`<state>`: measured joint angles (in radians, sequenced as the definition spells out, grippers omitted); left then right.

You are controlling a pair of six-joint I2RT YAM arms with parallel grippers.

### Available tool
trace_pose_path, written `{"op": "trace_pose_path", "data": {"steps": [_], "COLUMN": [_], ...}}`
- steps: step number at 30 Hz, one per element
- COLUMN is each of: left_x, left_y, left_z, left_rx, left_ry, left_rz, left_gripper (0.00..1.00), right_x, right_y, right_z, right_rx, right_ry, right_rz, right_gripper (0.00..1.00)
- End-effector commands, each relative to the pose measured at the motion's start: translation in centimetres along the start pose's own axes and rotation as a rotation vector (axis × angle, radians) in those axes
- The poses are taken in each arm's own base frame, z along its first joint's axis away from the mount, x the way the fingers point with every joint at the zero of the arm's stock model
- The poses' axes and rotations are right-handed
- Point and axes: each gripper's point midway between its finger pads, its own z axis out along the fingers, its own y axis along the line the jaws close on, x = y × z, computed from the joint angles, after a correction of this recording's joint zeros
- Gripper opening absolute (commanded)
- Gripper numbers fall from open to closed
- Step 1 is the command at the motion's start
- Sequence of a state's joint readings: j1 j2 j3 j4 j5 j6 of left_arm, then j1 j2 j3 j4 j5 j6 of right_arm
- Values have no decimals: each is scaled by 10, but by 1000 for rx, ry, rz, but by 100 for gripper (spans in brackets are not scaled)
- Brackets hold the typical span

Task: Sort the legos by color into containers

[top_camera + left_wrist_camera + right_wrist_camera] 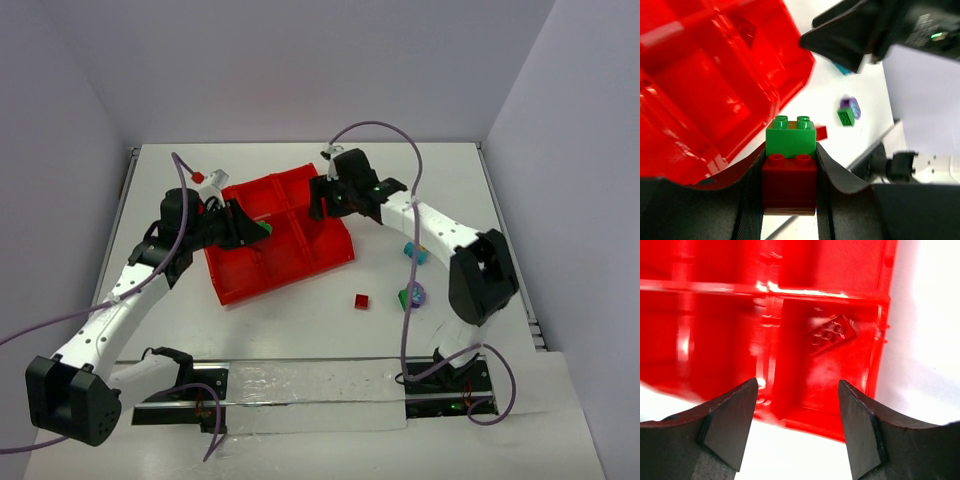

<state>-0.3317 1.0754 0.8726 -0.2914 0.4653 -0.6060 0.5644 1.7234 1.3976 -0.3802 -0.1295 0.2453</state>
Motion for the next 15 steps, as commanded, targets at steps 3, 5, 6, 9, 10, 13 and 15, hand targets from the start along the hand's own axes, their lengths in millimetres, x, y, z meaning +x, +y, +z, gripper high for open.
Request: {"op": "trace_pose_path", "data": {"steps": [3, 5, 6, 9, 10, 13, 15], "left_x": [-16, -10, -7, 4, 7, 10, 7], "left_y": [-59, -73, -82, -99, -103, -113, -117], "left_z": [-10, -14, -18, -28, -31, -44, -47], "left_rx": [300, 401, 469, 627, 657, 729, 733], "left_ry": [-10, 11, 29, 83, 94, 96, 77], "left_rz": [133, 158, 176, 223, 237, 286, 302], "left_gripper": [0, 0, 0, 0, 0, 0, 0], "right_x": [-36, -25, -21, -14, -12, -6, -5], "right_y": [77, 98, 105, 123, 126, 143, 147], "right_z": [-108, -133, -143, -169, -173, -188, -192], "right_rx": [-375, -515, -560, -677, -704, -834, -875], "right_ry": [-236, -242, -247, -248, -242, -212, -199], "right_rz": [-128, -171, -188, -227, -233, -268, -274], "right_gripper": [72, 73, 74, 74, 74, 73, 73]}}
